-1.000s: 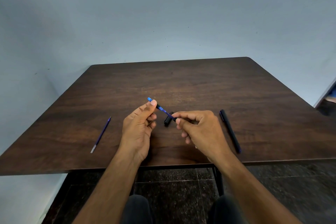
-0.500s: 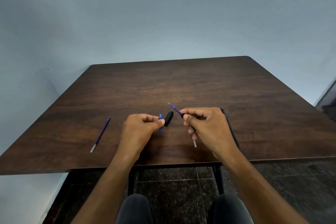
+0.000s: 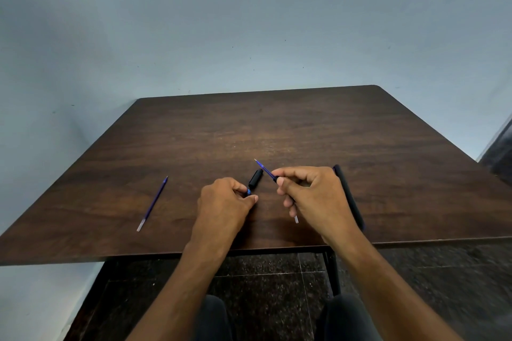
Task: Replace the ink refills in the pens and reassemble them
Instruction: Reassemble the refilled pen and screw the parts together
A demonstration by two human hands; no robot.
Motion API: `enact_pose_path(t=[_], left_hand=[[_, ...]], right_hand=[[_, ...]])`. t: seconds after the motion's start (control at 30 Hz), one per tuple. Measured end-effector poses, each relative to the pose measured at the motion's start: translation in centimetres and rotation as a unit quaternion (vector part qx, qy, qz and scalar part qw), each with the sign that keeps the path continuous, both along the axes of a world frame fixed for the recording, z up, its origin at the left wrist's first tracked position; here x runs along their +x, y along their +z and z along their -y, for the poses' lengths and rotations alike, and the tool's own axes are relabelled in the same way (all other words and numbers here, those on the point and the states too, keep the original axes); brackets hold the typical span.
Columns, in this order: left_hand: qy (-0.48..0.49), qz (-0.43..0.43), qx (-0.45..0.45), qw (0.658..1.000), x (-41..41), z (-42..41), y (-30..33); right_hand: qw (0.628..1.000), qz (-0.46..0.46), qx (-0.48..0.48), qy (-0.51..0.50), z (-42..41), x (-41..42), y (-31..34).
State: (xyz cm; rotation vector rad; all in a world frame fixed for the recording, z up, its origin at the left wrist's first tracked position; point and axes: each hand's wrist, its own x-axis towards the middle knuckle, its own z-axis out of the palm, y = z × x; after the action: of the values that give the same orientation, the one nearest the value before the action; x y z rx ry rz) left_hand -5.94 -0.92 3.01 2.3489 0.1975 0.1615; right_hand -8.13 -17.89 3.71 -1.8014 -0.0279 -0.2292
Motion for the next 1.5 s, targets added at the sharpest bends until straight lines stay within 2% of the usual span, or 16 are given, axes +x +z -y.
enact_pose_path(t=[0.17,0.27,0.37,0.5,0.63,0.9,1.33,1.4,1.5], left_hand=[[0.005,0.011,-0.013,1.000,-0.2,-0.3,-0.2],[-0.010,0.076,-0.053,0.996,-0.4,-0.3,0.0],[-0.044,0.115,-0.153,0.981,-0.5,-0.1,0.5],[-0.096,0.033,-0.358,0.928,-0.6,0.6,1.4],[-0.072,-0.006,-0.458,0.886,-0.5,0.6,1.3],[-0.016,0.032,-0.481,0.876,0.3,-1.6,1.5],[0.070,0.115,-0.525,0.840,1.1,-5.2,3.7],[0.073,0.121,-0.490,0.860,1.1,-6.1,4.0],[0.076,0.140,-0.360,0.919,1.3,-8.1,4.2]], right_hand=[[1.000,-0.001,-0.001,0.007,-0.3,0.1,-0.2],[1.000,-0.002,-0.001,0.005,-0.3,0.2,-0.1],[1.000,-0.007,-0.001,0.003,-0.3,0.3,0.1],[1.000,-0.005,-0.007,0.008,-0.7,0.1,0.5],[1.000,-0.001,-0.013,0.014,-0.9,-0.2,0.6],[0.999,-0.007,-0.030,0.020,-1.1,-0.3,0.7],[0.998,-0.008,-0.046,0.047,-3.4,-0.3,0.9],[0.998,-0.007,-0.042,0.056,-4.1,-0.3,1.0],[0.997,-0.009,-0.037,0.072,-5.1,-0.1,1.2]])
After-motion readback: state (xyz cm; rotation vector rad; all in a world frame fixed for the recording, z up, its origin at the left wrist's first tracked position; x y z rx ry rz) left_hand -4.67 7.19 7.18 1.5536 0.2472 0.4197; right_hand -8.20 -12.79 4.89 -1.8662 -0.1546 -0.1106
